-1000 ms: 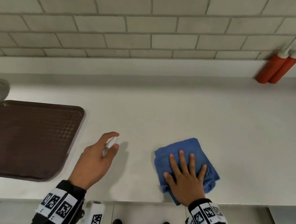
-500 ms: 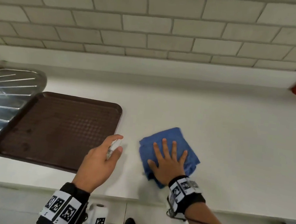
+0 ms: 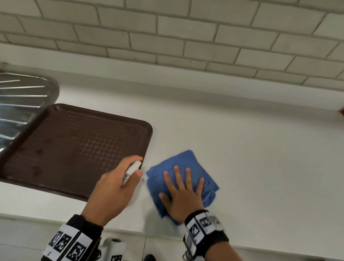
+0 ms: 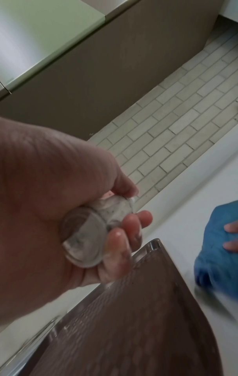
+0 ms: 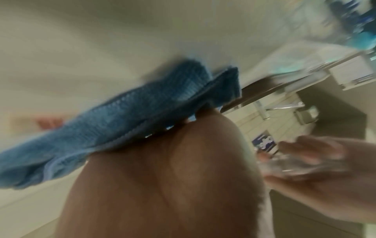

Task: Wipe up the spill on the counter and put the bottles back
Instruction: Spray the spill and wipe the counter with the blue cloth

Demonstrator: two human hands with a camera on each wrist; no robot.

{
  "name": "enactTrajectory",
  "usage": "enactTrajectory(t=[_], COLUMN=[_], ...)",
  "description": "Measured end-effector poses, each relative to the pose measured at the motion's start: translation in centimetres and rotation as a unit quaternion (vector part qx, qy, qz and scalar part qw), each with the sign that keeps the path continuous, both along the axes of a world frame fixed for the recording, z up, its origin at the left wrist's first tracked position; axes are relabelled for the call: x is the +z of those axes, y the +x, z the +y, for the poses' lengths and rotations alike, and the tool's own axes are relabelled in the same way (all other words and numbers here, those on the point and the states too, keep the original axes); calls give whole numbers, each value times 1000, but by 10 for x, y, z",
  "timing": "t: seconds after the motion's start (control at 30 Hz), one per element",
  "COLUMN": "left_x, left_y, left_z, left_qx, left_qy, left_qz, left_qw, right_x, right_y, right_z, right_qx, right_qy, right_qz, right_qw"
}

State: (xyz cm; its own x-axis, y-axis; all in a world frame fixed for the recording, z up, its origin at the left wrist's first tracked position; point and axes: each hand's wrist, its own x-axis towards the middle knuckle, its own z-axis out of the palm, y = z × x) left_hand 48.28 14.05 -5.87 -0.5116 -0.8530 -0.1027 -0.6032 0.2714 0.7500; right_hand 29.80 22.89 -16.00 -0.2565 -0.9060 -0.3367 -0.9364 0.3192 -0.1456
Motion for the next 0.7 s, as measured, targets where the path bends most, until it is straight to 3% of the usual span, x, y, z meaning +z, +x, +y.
enactTrajectory(t=[0.13,0.2,0.4,0.47,0.6,0.7], left_x=[-3,-4,-5,-4,-4,-4], left_y=[-9,-16,-33,-37,-56,-78], left_z=[2,5,5,6,11,16], left_qx=[-22,-35,-49,-53,-62,-87], left_qy=[14,16,6,2,17,21], left_qz=[15,17,18,18,22,17], left_qw=[1000,999,999,998,998,996], right_x=[-3,0,1,1,-4,0], right_y=[47,45,-38,-41,-5,-15], right_z=[52,66,41,41,80,101], right_qx=[72,90,-30,-57,-26,1], right_qy=[-65,-72,-5,2,-18,-17], right_qz=[2,-17,12,-3,-4,-17], right_qw=[995,993,999,998,999,1000])
